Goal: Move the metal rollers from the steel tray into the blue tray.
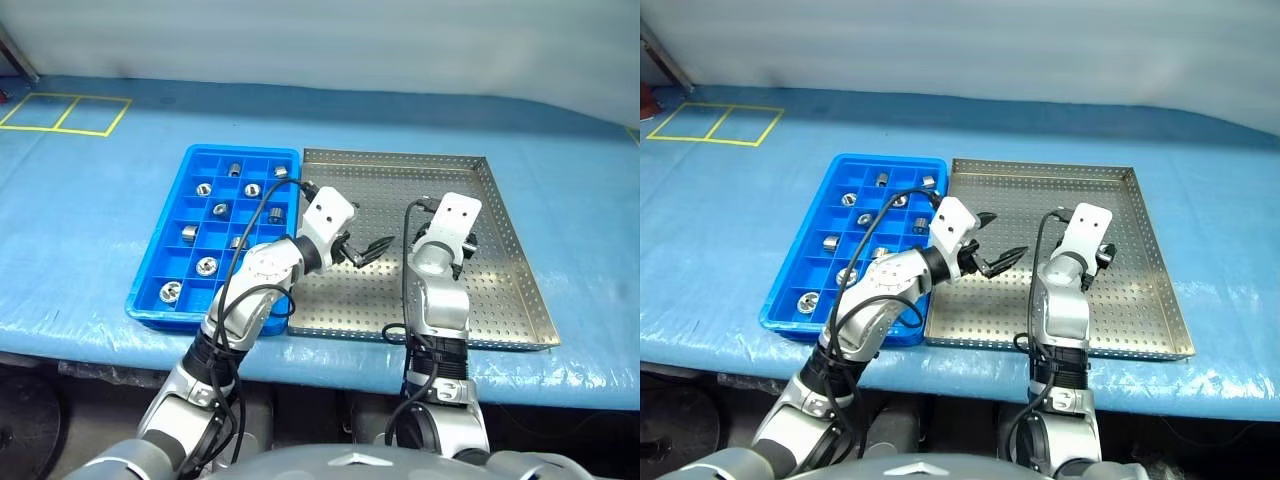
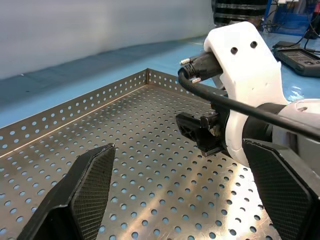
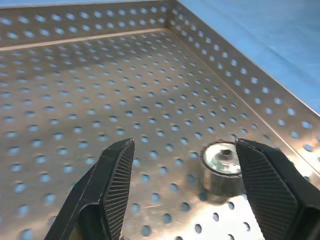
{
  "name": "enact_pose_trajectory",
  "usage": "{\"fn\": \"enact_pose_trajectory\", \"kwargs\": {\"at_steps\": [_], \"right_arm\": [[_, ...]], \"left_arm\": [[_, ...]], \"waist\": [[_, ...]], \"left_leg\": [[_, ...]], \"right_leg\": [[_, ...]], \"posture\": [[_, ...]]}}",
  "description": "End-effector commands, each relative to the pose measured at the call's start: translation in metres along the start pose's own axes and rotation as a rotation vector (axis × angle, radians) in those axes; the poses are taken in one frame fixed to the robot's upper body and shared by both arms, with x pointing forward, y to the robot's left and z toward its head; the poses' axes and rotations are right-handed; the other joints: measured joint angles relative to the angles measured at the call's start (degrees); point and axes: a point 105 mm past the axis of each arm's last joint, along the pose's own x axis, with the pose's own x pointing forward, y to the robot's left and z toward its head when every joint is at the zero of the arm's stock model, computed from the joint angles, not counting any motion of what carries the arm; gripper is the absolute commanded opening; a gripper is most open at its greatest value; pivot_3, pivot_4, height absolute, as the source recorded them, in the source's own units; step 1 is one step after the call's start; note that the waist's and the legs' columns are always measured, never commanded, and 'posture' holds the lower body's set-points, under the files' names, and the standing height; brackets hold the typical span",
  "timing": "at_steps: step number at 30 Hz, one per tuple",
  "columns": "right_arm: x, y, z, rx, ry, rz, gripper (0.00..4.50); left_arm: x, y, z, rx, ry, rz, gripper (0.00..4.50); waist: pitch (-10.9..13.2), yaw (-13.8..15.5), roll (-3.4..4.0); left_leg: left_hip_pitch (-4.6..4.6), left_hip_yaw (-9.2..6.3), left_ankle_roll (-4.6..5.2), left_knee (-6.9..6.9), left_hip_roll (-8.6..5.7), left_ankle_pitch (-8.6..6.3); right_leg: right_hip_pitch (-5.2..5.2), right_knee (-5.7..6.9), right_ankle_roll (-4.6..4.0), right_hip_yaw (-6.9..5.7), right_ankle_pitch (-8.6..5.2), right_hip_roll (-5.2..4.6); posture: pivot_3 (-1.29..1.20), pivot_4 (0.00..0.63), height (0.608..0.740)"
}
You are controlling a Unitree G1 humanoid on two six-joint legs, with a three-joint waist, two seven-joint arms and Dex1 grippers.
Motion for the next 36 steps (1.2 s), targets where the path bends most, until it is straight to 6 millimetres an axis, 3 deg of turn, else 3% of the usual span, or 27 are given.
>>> {"fn": "enact_pose_trajectory", "kwargs": {"at_steps": [1,22,25,28,29,36], "right_arm": [[0.001,0.004,0.009,0.047,-0.015,-0.099,3.39],[0.030,0.001,-0.008,0.097,0.055,-0.217,3.39],[0.032,0.003,-0.009,0.115,0.064,-0.211,2.87],[0.031,0.005,-0.009,0.112,0.065,-0.199,1.83],[0.031,0.005,-0.009,0.109,0.065,-0.195,1.68],[0.027,0.012,0.002,0.103,0.016,-0.148,1.68]], "left_arm": [[-0.003,-0.002,0.013,0.027,-0.044,0.006,4.46],[-0.009,-0.003,0.008,0.038,-0.022,0.019,4.46],[-0.009,-0.003,0.008,0.041,-0.019,0.018,4.46],[-0.009,-0.002,0.007,0.042,-0.016,0.021,4.46],[-0.010,-0.002,0.007,0.042,-0.015,0.021,4.46],[-0.012,-0.001,0.008,0.049,-0.018,0.032,4.46]], "waist": [[0.00,-0.06,0.00],[-0.02,0.05,0.05],[-0.03,0.04,0.05],[-0.03,0.05,0.06],[-0.03,0.04,0.06],[-0.03,-0.01,0.07]], "left_leg": [[0.00,0.01,0.00,0.00,0.00,0.00],[0.04,0.00,0.04,-0.02,0.02,0.02],[0.05,0.02,0.05,-0.02,0.01,0.03],[0.05,0.00,0.06,-0.02,0.02,0.03],[0.05,0.00,0.06,-0.02,0.01,0.03],[0.06,0.01,0.06,-0.02,0.02,0.03]], "right_leg": [[0.00,0.00,0.00,0.01,0.00,0.00],[0.02,0.04,-0.01,0.01,0.01,0.04],[0.03,0.04,0.00,0.03,0.01,0.04],[0.03,0.04,0.00,0.02,0.01,0.04],[0.03,0.04,0.00,0.02,0.01,0.04],[0.03,0.04,0.00,0.02,0.01,0.05]], "posture": [[0.14,0.150,0.740],[0.19,0.150,0.740],[0.19,0.150,0.740],[0.19,0.150,0.740],[0.19,0.150,0.740],[0.19,0.150,0.740]]}}
